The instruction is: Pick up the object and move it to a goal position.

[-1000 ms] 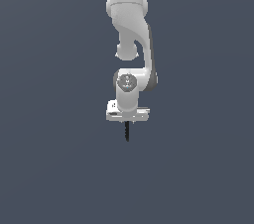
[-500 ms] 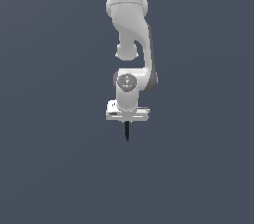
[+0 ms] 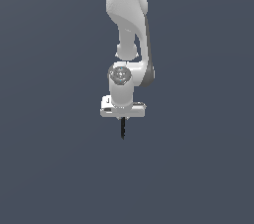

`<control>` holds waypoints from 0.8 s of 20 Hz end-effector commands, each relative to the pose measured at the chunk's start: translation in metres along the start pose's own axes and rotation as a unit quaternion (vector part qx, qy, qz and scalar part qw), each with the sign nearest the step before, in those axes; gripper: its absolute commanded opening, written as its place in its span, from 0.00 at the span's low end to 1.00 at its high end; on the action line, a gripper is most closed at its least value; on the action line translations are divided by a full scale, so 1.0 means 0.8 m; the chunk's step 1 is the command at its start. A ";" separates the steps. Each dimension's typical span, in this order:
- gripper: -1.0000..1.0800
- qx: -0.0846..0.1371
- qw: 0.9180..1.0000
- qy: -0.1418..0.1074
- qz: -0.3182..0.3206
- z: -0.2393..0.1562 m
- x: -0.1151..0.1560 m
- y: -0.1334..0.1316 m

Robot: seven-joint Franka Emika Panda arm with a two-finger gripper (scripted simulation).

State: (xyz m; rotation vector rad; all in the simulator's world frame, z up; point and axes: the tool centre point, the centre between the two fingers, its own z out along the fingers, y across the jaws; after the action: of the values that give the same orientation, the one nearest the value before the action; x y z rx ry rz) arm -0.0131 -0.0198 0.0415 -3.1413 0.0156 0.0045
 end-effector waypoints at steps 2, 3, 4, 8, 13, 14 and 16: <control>0.00 0.000 1.000 0.001 0.000 -0.032 0.000 0.021; 0.00 0.000 1.000 0.001 0.000 -0.043 0.000 0.028; 0.00 0.000 1.000 0.001 0.000 -0.054 0.000 0.035; 0.00 0.000 1.000 0.001 0.000 -0.105 0.001 0.067; 0.00 0.000 1.000 0.001 0.000 -0.162 0.002 0.104; 0.00 0.000 1.000 0.001 0.000 -0.172 0.003 0.110; 0.00 0.000 1.000 0.001 0.000 -0.189 0.004 0.121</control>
State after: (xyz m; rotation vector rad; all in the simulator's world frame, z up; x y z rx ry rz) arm -0.0106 -0.1102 0.1817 -3.1411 0.0186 -0.0014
